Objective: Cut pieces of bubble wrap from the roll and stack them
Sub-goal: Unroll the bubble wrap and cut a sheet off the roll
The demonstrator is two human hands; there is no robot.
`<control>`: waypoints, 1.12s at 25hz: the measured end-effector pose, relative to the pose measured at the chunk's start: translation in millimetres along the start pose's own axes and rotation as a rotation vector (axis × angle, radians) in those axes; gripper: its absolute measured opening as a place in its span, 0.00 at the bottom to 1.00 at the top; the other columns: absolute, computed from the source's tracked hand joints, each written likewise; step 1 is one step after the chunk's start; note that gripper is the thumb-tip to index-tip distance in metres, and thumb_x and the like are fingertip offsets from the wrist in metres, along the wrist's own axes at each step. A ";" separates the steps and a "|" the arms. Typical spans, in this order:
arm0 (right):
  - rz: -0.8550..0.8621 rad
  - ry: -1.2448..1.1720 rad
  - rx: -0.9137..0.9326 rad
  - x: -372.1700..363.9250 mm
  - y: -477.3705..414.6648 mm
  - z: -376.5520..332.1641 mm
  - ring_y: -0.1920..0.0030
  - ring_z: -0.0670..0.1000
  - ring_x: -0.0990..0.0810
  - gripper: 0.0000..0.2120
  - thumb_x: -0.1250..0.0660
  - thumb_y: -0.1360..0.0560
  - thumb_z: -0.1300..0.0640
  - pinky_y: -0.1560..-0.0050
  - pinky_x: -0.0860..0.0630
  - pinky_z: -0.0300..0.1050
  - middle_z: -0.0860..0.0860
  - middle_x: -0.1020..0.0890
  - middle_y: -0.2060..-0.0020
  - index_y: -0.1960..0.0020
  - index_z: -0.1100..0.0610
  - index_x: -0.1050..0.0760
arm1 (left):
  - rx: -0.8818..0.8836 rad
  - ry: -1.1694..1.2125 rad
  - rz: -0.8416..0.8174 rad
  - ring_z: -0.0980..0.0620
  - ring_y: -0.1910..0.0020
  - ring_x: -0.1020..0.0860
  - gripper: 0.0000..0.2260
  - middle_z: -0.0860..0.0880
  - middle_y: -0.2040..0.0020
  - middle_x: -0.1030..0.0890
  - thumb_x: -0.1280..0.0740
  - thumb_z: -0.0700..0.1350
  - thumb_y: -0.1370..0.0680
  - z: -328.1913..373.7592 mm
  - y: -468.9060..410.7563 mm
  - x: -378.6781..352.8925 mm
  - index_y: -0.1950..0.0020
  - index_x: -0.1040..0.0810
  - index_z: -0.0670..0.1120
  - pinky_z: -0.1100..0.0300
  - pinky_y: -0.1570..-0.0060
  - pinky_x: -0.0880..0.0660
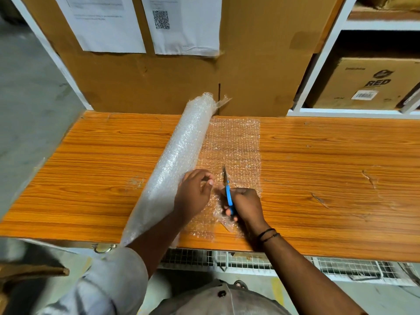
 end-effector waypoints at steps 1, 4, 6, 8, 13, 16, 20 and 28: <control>-0.014 0.003 0.004 0.9 0.0 -0.5 0.73 0.55 0.23 0.15 0.23 0.25 0.49 0.74 0.33 0.43 0.58 0.19 0.70 0.64 0.59 0.18 | 0.001 -0.036 -0.002 0.52 0.41 0.23 0.09 0.56 0.43 0.19 0.36 0.44 0.20 3.9 -7.5 -0.5 0.42 0.21 0.52 0.49 0.41 0.24; -0.051 -0.007 0.000 2.9 -2.3 -0.3 0.72 0.56 0.22 0.16 0.21 0.27 0.47 0.74 0.31 0.43 0.58 0.19 0.70 0.63 0.60 0.17 | -0.080 -0.219 -0.089 0.50 0.34 0.25 0.16 0.50 0.35 0.20 0.36 0.39 0.20 17.6 -39.0 -6.5 0.33 0.22 0.48 0.51 0.37 0.24; -0.064 -0.019 -0.021 5.5 -6.6 1.8 0.72 0.56 0.22 0.17 0.21 0.27 0.48 0.74 0.31 0.43 0.58 0.18 0.69 0.58 0.62 0.15 | -0.107 -0.301 -0.159 0.49 0.31 0.26 0.17 0.49 0.32 0.21 0.33 0.40 0.20 21.7 -57.9 -11.7 0.30 0.23 0.48 0.51 0.34 0.26; -0.087 -0.032 -0.038 5.2 -9.3 4.9 0.72 0.56 0.23 0.17 0.21 0.27 0.47 0.74 0.31 0.44 0.59 0.18 0.69 0.56 0.63 0.15 | -0.071 -0.325 -0.196 0.50 0.34 0.24 0.16 0.51 0.33 0.21 0.32 0.44 0.20 18.7 -67.4 -15.8 0.31 0.22 0.50 0.53 0.35 0.25; -0.114 -0.045 -0.093 2.0 -16.0 11.5 0.72 0.57 0.23 0.18 0.21 0.30 0.46 0.74 0.30 0.44 0.61 0.18 0.69 0.58 0.63 0.16 | -0.180 -0.343 -0.209 0.53 0.48 0.23 0.08 0.54 0.44 0.22 0.34 0.51 0.21 20.2 -65.4 -21.6 0.44 0.24 0.52 0.52 0.51 0.22; -0.130 -0.074 -0.121 -0.1 -17.8 9.5 0.72 0.55 0.22 0.16 0.22 0.27 0.49 0.74 0.32 0.43 0.58 0.19 0.68 0.56 0.63 0.16 | -0.235 -0.366 -0.184 0.51 0.44 0.23 0.09 0.51 0.40 0.22 0.34 0.52 0.19 15.0 -67.8 -22.7 0.44 0.22 0.49 0.57 0.51 0.26; -0.130 -0.068 -0.143 -9.0 -13.5 9.0 0.73 0.55 0.21 0.15 0.24 0.25 0.48 0.76 0.33 0.42 0.59 0.18 0.68 0.57 0.60 0.19 | -0.219 -0.338 -0.124 0.49 0.41 0.23 0.09 0.50 0.38 0.22 0.33 0.50 0.18 13.2 -66.1 -25.4 0.43 0.21 0.47 0.54 0.46 0.25; 0.000 -0.031 -0.118 -22.0 -23.4 -5.3 0.78 0.53 0.25 0.23 0.25 0.25 0.47 0.77 0.36 0.39 0.61 0.17 0.69 0.54 0.70 0.20 | -0.151 -0.194 -0.095 0.52 0.41 0.24 0.08 0.53 0.40 0.20 0.32 0.46 0.21 -0.7 -67.6 -23.8 0.42 0.18 0.48 0.61 0.44 0.29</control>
Point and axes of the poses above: each hand's wrist, its own y-axis away from the middle knuckle, its own x-axis out of the back of the hand, z = x × y, the point moved 9 cm from there along -y, towards the middle knuckle
